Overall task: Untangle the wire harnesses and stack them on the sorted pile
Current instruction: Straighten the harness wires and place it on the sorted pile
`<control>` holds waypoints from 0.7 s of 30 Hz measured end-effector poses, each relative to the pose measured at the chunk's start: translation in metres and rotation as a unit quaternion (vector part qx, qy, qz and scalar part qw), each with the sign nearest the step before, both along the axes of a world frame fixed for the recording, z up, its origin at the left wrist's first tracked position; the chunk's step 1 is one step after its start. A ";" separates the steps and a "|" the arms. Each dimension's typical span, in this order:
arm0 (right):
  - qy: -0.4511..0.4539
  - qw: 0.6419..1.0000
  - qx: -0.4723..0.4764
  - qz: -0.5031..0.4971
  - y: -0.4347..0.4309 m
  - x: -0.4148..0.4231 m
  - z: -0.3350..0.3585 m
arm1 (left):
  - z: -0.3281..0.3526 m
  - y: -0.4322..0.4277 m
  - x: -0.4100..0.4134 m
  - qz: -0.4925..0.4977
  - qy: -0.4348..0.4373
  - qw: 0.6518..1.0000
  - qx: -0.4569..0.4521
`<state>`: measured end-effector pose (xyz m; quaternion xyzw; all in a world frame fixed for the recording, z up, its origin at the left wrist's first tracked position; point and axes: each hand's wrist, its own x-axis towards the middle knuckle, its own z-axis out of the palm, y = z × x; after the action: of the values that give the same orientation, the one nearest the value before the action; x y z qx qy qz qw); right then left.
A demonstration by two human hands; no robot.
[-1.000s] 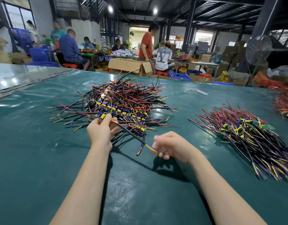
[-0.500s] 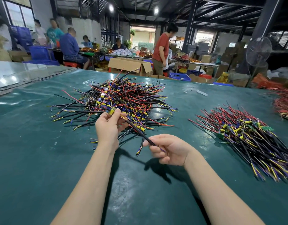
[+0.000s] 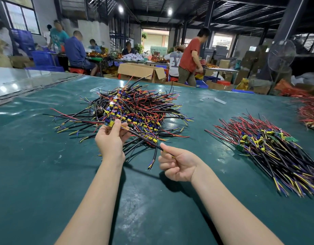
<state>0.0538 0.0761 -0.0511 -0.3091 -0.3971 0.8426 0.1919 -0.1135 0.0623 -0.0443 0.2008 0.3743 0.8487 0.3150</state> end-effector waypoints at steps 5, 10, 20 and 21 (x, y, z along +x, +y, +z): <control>-0.028 0.999 -0.007 -0.018 -0.001 0.000 0.002 | 0.001 0.001 0.000 0.003 0.005 1.000 -0.002; -0.032 0.998 -0.008 -0.045 -0.003 0.000 0.004 | -0.001 0.000 0.000 0.003 0.016 1.000 -0.007; -0.086 0.990 0.113 -0.020 -0.002 0.007 0.002 | -0.002 0.002 -0.009 0.028 -0.015 0.999 -0.013; -0.088 0.988 0.122 -0.015 -0.002 0.007 0.002 | -0.002 0.002 -0.009 0.029 -0.016 0.999 -0.016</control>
<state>0.0606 0.0739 -0.0490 -0.3619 -0.5080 0.7543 0.2049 -0.1229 0.0643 -0.0466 0.1711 0.3887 0.8545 0.2992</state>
